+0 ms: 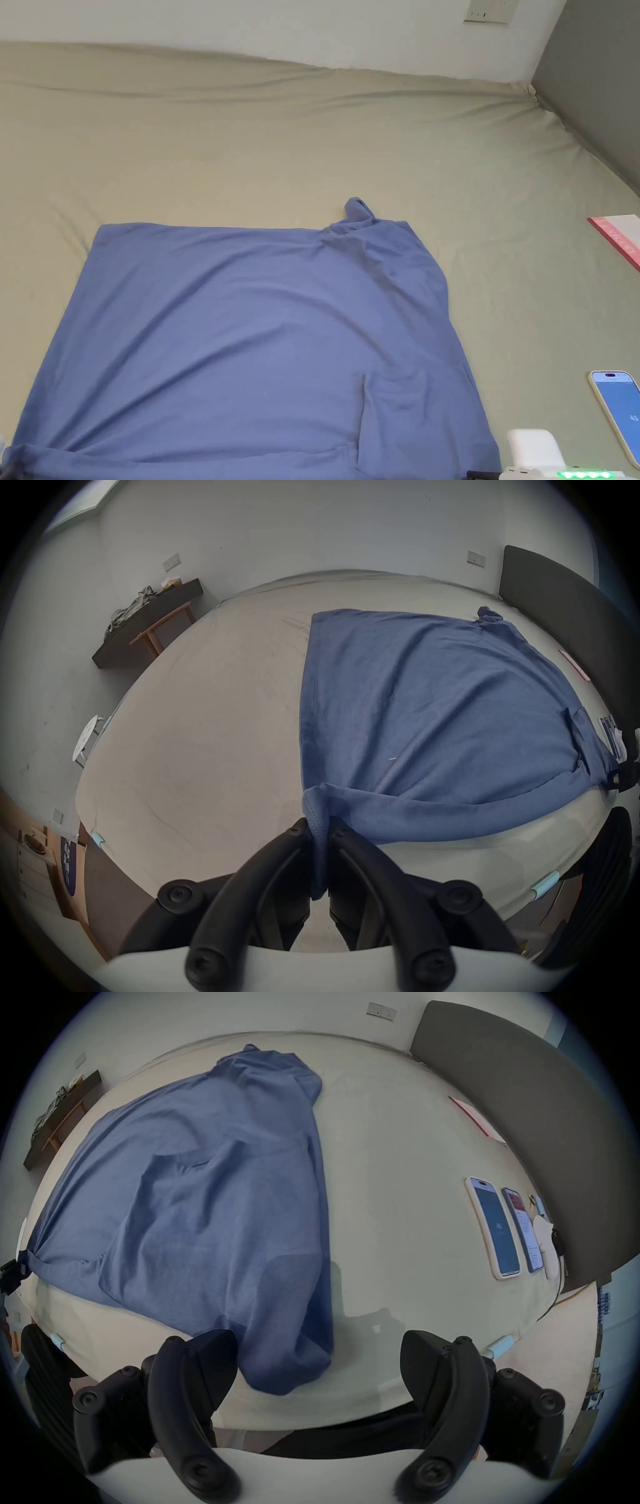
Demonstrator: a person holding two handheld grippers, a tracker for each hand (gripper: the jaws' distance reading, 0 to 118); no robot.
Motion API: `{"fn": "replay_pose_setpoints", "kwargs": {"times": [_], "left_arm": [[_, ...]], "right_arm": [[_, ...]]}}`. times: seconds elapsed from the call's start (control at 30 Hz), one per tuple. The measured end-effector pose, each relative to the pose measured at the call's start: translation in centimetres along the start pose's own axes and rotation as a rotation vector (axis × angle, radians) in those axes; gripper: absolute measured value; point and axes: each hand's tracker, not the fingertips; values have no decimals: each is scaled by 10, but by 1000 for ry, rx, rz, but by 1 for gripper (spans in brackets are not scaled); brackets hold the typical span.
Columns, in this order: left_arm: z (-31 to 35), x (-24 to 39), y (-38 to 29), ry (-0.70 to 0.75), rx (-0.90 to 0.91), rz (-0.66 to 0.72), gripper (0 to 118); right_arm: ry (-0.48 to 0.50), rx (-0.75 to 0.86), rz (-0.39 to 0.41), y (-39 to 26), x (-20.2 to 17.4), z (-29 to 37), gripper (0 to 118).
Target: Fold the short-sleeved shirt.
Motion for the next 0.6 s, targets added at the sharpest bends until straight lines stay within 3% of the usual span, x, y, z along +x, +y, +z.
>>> {"fn": "replay_pose_setpoints", "kwargs": {"times": [0.1, 0.17, 0.23, 0.3, 0.43, 0.6], "left_arm": [[-3, 4, 1, 11, -19, -17, 7], [-5, 6, 2, 18, -29, -30, 7], [-5, 6, 1, 21, -33, -36, 7], [-5, 6, 1, 18, -35, -33, 7], [0, 3, 1, 9, -23, -5, 7], [11, -7, 4, -35, 57, 96, 7]], "right_arm": [[6, -8, 31, 5, -5, -4, 101], [51, -20, 30, 6, -7, -5, 94], [59, -16, 33, 6, -8, -6, 67], [101, 15, 42, 3, -11, -6, 14], [101, 36, 30, 1, -11, -1, 12], [139, 219, -16, 4, -3, 28, 12]]}}
